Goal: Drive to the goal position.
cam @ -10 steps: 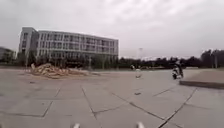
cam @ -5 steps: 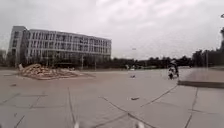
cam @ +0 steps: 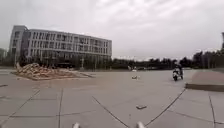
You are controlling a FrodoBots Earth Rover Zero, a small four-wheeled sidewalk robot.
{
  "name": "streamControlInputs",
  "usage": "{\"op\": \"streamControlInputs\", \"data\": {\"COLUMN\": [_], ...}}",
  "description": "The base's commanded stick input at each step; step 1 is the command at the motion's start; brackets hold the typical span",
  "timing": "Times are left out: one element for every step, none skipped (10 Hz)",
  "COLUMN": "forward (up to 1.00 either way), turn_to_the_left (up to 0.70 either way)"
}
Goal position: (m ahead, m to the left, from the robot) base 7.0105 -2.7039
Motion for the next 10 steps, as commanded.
{"op": "streamControlInputs", "data": {"forward": [0.85,0.85,0.85,0.85,0.85,0.85,0.85,0.85,0.85,0.85], "turn_to_the_left": [0.00,0.00,0.00,0.00,0.00,0.00,0.00,0.00,0.00,0.00]}}
